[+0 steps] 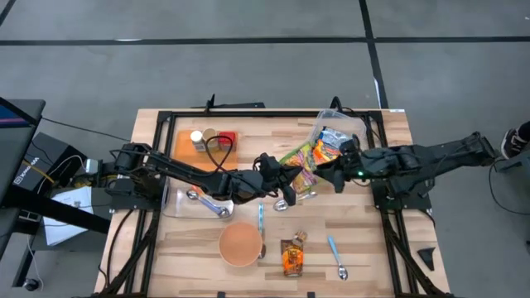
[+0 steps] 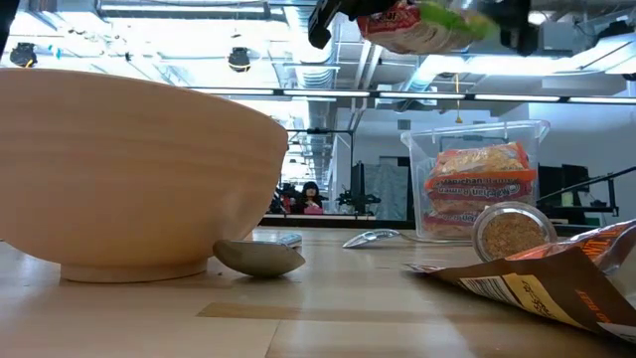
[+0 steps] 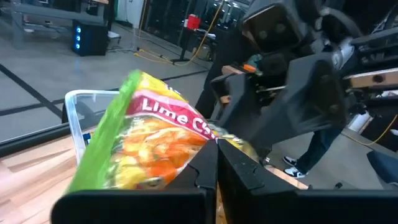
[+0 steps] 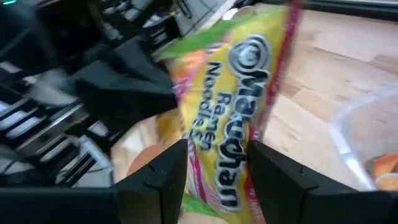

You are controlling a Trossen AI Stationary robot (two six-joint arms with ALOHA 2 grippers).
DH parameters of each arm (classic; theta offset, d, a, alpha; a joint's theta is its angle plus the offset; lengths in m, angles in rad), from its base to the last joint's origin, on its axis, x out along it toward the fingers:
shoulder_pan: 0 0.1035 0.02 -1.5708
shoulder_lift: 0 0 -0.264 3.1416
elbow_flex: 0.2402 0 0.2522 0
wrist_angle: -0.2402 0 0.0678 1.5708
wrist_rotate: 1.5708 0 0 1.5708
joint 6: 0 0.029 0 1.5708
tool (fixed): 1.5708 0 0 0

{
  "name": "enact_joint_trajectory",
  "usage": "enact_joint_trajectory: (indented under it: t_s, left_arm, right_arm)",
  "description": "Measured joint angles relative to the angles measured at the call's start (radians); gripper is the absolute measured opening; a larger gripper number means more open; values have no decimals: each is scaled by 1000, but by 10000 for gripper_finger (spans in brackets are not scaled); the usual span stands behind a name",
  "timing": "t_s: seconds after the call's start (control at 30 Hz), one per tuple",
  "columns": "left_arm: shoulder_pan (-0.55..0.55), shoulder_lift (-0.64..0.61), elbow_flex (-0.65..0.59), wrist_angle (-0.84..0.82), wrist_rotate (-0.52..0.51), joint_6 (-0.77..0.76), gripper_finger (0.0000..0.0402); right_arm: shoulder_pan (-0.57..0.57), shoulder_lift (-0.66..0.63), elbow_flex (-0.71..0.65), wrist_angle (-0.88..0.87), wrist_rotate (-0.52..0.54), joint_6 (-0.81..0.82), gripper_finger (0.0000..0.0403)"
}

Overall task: Pick & Place Food Item
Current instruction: Put the green noodle pack into the top transparent bin

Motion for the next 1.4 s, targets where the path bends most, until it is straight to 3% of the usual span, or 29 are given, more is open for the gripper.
enact_joint_trajectory:
  t_s: [0.23, 0.57, 0.9, 1.07, 1.4]
  left_arm:
    - [-18, 0, 1, 9, -4, 0, 0]
    - [-39, 0, 1, 16, 1, 0, 0]
    - [-39, 0, 2, 2, 8, 0, 12]
    - [-41, -21, -2, -116, 15, -3, 49]
    - [-57, -55, -1, -201, 11, 15, 122]
  right_arm:
    - [-23, 61, -2, 73, -45, -15, 150]
    - [3, 57, -2, 85, -10, -16, 9]
    - [55, 30, 0, 77, 81, -9, 1]
    - [59, -24, 2, 33, 87, -8, 1]
    - [15, -188, 8, -248, 120, -7, 0]
